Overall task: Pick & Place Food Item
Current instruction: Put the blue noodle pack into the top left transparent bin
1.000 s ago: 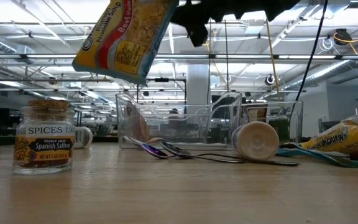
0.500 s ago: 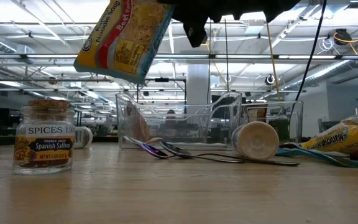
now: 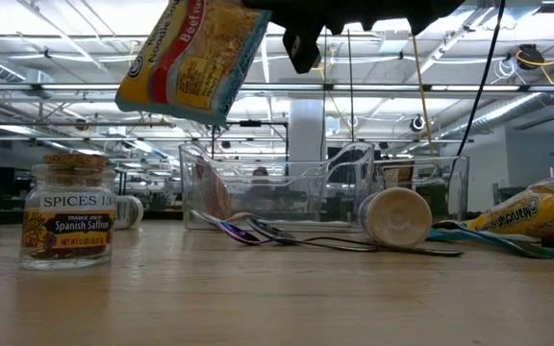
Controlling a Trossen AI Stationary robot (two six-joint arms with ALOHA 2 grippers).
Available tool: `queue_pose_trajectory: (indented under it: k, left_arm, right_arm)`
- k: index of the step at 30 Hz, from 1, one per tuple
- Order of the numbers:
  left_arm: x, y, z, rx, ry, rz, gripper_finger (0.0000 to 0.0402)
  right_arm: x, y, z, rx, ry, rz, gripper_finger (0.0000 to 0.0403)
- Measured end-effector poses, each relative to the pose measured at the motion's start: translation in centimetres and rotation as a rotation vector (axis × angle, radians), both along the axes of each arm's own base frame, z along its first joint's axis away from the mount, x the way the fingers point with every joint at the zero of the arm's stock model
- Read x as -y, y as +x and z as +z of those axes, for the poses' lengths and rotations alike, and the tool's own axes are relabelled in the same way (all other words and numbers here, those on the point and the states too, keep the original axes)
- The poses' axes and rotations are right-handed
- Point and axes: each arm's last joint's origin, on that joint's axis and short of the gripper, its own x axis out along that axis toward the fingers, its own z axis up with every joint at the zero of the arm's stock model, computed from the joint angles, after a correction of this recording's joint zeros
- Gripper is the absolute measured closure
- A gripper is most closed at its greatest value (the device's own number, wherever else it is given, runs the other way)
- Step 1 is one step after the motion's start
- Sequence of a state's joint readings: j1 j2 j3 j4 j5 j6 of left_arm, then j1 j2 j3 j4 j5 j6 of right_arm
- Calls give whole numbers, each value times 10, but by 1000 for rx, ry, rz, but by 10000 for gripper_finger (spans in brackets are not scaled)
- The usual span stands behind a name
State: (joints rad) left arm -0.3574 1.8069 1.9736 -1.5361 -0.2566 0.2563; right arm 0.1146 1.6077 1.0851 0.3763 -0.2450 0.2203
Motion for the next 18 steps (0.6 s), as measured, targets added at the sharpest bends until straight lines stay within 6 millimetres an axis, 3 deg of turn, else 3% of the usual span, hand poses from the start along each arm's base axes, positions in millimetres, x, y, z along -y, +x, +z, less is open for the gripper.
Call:
queue_pose_trajectory:
  k: [9, 15, 18]
  left_arm:
    - [-14, 7, 0, -37, -252, 166, 311]
    - [-27, 12, 0, -77, -457, 430, 263]
    - [-34, 18, 2, -60, -550, 484, 243]
  right_arm:
    - [5, -1, -7, -73, -1, 9, 403]
    - [12, -1, -9, -97, -7, -10, 403]
    - [12, -2, -9, -96, -4, 13, 403]
